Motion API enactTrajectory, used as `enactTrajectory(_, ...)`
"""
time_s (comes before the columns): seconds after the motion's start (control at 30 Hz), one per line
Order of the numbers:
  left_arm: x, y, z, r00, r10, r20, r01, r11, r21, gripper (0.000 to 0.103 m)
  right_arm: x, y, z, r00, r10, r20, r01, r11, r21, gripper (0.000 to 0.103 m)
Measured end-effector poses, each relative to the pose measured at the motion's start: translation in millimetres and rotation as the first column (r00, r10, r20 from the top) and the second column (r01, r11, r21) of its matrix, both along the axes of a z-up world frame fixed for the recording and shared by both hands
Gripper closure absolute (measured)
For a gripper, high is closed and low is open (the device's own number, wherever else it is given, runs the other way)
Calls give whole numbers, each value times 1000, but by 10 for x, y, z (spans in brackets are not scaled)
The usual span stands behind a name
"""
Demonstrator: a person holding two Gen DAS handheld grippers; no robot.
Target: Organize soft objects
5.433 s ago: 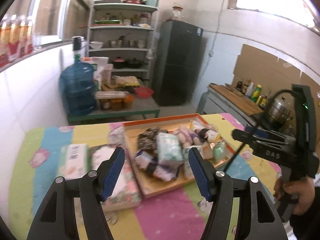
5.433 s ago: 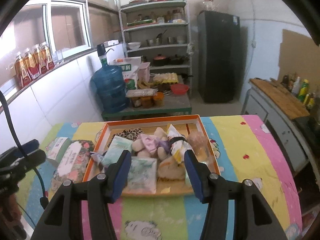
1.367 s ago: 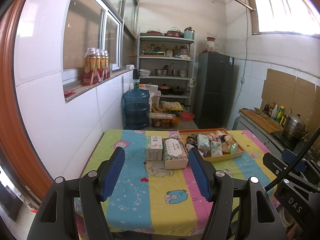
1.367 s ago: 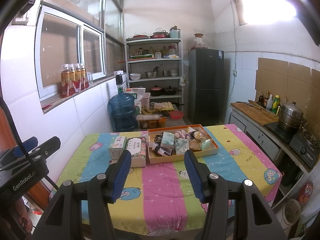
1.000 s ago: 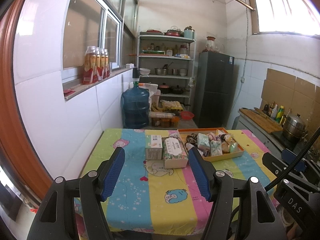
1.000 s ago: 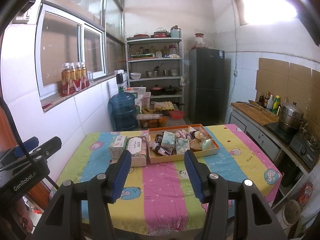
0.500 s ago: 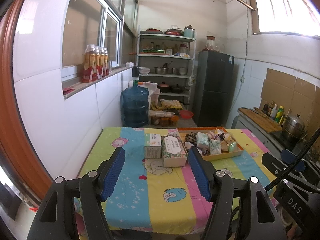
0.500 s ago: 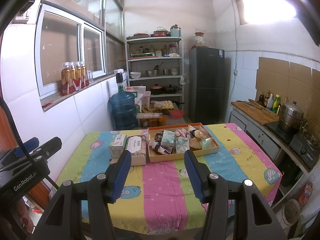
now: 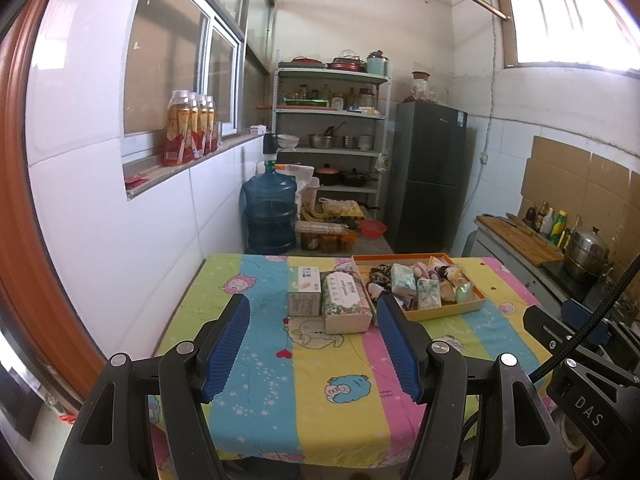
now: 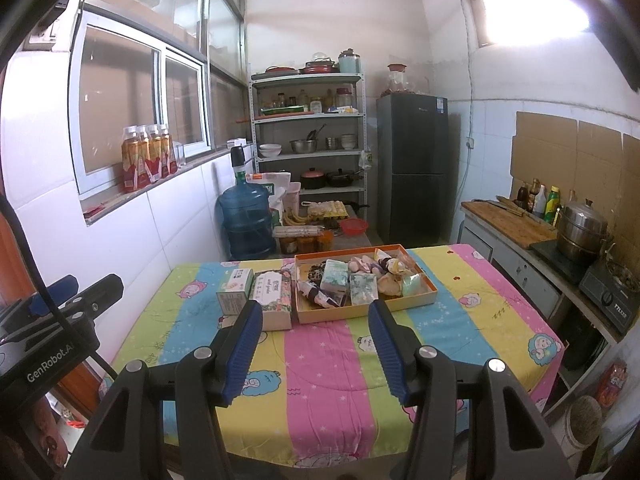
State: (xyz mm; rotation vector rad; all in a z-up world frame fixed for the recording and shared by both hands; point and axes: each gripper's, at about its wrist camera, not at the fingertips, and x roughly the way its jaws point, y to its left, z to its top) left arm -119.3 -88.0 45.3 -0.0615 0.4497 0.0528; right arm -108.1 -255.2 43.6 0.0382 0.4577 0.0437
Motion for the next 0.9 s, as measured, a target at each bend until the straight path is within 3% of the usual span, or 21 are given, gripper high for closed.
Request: enactTrajectory(0.9,-70,-119,-35,1000,-3,-11,3,1000,1,35,-88,11,-106,1000,3,-11,-3,1000,9,48)
